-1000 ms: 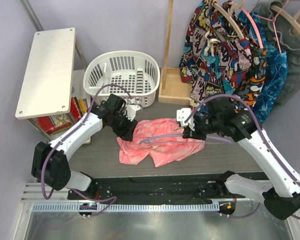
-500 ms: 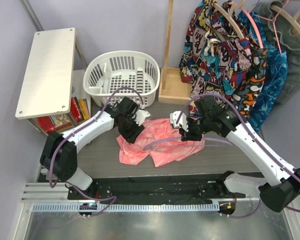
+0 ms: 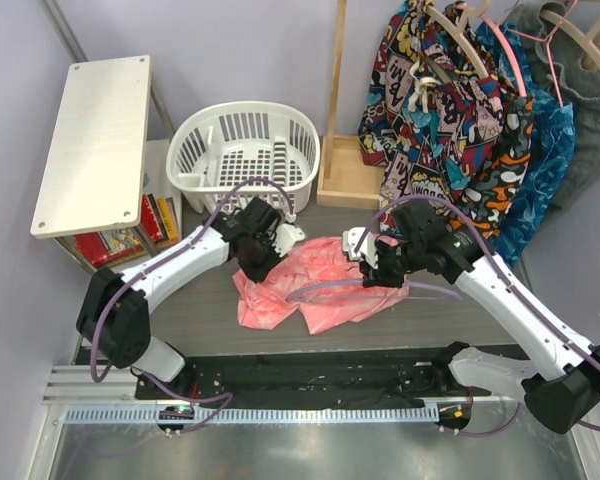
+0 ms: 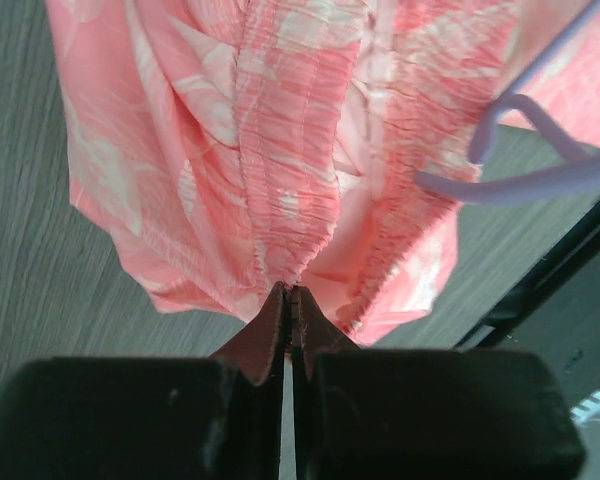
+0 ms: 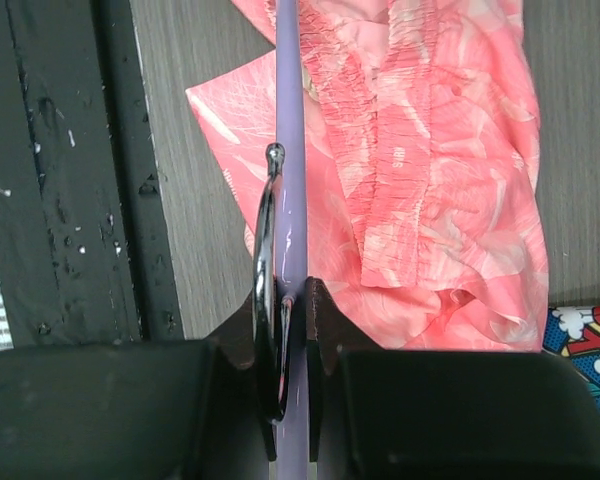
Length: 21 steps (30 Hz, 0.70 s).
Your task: Place the shorts on the hanger
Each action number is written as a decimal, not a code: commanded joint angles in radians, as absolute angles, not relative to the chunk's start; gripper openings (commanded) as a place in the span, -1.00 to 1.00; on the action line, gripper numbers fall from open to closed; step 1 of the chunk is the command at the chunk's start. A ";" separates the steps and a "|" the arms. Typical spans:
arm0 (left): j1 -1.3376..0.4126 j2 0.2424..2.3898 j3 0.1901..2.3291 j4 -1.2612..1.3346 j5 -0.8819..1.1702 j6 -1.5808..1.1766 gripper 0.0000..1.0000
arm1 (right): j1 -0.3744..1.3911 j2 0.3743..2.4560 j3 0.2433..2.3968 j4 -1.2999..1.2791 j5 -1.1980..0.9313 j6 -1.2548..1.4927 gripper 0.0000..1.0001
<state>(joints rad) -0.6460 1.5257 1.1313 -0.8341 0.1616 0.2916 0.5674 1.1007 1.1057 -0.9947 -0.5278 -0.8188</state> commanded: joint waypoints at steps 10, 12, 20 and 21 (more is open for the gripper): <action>-0.646 1.401 1.255 -0.957 0.192 0.221 -1.00 | 0.571 1.000 1.060 -0.669 -0.569 -0.693 -0.98; -0.646 1.397 1.269 -0.962 0.184 0.225 -1.00 | 0.571 0.999 1.066 -0.661 -0.578 -0.704 -0.98; -0.646 1.407 1.341 -0.980 0.198 0.204 -0.99 | 0.571 1.032 1.043 -0.626 -0.689 -0.745 -0.98; -0.646 1.410 1.339 -0.983 0.205 0.198 -1.00 | 0.571 1.040 1.034 -0.608 -0.695 -0.744 -0.98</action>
